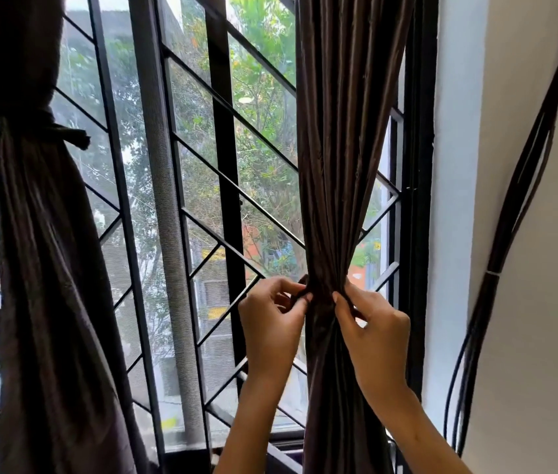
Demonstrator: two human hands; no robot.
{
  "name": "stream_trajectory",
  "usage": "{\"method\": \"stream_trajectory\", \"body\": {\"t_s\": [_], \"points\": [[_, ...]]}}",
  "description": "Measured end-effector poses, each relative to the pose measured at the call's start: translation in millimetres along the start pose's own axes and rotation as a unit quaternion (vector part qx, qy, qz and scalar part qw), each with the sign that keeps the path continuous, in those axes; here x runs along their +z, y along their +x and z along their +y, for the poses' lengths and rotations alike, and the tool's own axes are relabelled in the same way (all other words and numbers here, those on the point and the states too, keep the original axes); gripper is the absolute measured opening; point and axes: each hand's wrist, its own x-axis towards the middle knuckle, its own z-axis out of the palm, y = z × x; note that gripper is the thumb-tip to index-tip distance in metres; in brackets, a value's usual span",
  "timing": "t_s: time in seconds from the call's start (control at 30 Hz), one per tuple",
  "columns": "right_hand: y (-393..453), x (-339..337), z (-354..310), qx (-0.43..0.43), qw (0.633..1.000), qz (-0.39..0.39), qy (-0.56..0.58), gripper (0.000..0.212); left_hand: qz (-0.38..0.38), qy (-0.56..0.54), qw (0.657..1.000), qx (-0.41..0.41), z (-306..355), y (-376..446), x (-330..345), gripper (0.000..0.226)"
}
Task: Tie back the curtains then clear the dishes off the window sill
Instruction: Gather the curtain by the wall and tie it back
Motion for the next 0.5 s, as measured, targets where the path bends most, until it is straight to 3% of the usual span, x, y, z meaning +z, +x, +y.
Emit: {"method": "stream_trajectory", "body": {"t_s": [0.13, 0.5], "points": [[-5.6, 2.0, -7.4, -0.017, 1.0, -0.009, 0.006, 0.042, 0.046, 0.037, 0.998, 0.014, 11.7, -11.7, 6.8, 0.01], [-18.6, -2.7, -14.7, 0.003, 0.993, -0.067, 0.1, 0.038, 0.022, -0.07, 0.997, -0.017, 31.7, -28.7, 12.6, 0.014]]}}
